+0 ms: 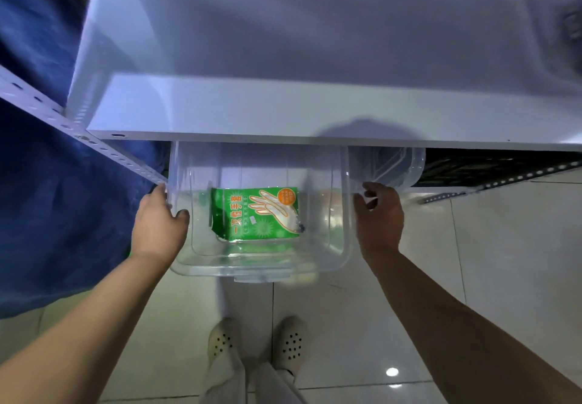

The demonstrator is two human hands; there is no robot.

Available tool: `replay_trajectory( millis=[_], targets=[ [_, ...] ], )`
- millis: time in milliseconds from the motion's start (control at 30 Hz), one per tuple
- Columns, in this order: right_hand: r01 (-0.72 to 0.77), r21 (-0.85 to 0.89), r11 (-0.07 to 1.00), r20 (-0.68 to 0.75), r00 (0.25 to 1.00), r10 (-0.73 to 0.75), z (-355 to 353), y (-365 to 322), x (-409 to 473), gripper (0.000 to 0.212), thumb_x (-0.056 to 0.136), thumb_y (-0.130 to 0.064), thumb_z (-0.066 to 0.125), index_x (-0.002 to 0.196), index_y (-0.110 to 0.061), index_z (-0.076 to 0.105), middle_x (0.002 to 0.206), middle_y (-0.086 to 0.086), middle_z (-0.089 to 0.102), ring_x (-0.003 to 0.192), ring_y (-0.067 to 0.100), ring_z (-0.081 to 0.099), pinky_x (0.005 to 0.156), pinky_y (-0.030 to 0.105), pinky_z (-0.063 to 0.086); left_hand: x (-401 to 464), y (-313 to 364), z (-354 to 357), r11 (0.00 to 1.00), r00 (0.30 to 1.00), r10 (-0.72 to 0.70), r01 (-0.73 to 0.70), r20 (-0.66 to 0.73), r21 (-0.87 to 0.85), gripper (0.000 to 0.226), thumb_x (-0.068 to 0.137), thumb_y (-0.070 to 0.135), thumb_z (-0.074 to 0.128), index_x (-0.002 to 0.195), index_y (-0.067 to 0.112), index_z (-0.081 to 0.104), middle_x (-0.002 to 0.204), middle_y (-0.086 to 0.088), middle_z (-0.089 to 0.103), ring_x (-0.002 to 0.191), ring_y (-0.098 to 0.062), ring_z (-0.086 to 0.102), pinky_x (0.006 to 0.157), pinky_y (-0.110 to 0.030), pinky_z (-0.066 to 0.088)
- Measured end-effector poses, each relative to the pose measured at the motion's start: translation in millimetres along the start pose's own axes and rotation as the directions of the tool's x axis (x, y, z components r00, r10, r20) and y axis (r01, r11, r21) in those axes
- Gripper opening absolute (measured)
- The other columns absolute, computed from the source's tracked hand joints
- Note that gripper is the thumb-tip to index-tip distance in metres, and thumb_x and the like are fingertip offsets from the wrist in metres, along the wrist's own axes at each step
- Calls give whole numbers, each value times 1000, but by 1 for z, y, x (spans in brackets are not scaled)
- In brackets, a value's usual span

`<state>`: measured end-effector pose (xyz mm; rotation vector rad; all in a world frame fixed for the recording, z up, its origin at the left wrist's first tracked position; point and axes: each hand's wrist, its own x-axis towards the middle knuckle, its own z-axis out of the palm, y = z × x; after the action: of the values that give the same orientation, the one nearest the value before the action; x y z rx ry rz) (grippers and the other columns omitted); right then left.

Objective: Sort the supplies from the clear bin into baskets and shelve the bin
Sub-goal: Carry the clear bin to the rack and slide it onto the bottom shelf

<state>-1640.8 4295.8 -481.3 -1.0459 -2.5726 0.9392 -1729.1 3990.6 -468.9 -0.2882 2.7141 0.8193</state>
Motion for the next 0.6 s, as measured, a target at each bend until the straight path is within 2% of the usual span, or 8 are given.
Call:
replay_trajectory(
  millis=[67,133,167,233,300,433,500,600],
  targets=[
    [-79,77,994,-190,977,92,-19,3,2,20,83,-18,64,102,-14,59,101,4,57,66,-3,48,66,9,38,-12,5,-2,999,1000,-12,12,-5,30,31,75,2,56,105,6,50,104,-23,52,96,-42,49,83,-50,46],
    [-127,165,978,-349,920,179,-35,7,12,28,82,-20,65,104,-8,54,107,10,53,73,0,45,67,11,34,-24,4,-1,998,999,-49,49,-11,38,37,75,2,58,110,3,50,107,-25,51,100,-44,48,86,-53,46],
    [-130,190,973,-379,905,195,-40,8,20,32,83,-22,64,107,-3,52,109,13,51,81,6,46,71,16,34,-31,2,1,997,997,-73,74,-14,38,40,75,3,58,114,1,49,110,-26,51,103,-45,47,87,-53,45],
    [-101,150,983,-323,935,145,-45,9,39,30,88,-24,55,101,3,54,100,19,54,89,25,48,78,34,40,-42,-1,7,994,994,-107,107,-4,38,50,77,3,59,124,-2,43,119,-28,48,111,-45,43,92,-54,42],
    [-33,123,992,-188,981,56,-43,11,54,27,91,-23,42,83,1,52,79,18,50,75,28,46,69,42,38,-53,-5,14,993,993,-116,116,18,36,62,80,3,59,135,1,31,128,-27,41,117,-44,39,97,-54,38],
    [-35,265,964,-27,999,43,-32,5,58,27,96,-20,40,75,-4,45,67,4,37,64,17,36,60,32,29,-62,-12,18,995,994,-102,101,42,14,80,80,8,63,145,9,16,139,-24,32,124,-43,35,99,-51,35],
    [-31,223,974,-11,999,35,-29,0,51,25,93,-19,44,70,-10,41,64,1,33,60,15,33,58,30,26,-65,-16,17,995,993,-92,94,68,-21,90,75,13,71,146,11,15,143,-21,29,129,-37,31,103,-48,32],
    [15,146,989,-14,1000,-13,-25,-6,27,20,91,-15,49,73,-9,45,73,9,41,72,19,39,66,33,31,-69,-25,14,998,991,-31,38,134,-46,100,68,14,79,145,12,17,148,-15,25,134,-31,28,109,-46,30]
  ],
)
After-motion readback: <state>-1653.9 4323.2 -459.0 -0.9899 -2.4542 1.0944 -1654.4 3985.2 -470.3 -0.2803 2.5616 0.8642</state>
